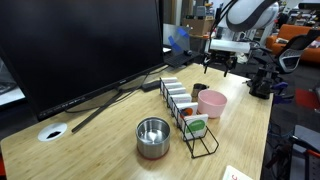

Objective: Move the silver jar to the left of the book rack

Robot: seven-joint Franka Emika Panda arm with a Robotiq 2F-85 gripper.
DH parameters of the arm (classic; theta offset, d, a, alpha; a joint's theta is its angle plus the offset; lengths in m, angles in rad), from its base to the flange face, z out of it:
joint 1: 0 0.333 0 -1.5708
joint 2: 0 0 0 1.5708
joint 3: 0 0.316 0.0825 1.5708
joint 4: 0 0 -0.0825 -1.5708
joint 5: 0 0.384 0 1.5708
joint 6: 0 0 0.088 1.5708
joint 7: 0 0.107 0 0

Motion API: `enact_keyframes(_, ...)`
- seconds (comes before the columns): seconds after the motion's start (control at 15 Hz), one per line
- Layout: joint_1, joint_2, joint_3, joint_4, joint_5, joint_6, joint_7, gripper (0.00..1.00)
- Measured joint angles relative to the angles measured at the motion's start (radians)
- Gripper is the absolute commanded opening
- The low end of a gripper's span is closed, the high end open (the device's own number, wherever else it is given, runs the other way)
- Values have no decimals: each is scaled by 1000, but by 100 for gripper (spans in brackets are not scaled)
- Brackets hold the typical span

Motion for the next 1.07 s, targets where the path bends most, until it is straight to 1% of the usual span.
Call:
enact_keyframes(0.53, 2, 5, 0, 8, 5, -2, 17, 100)
enact_keyframes(0.67, 2, 19, 0, 11, 30, -2, 65, 100)
enact_keyframes(0.87, 0, 74, -2, 38, 80, -6, 173, 100)
enact_keyframes(1.07, -9, 142, -5, 79, 160, -7, 265, 100)
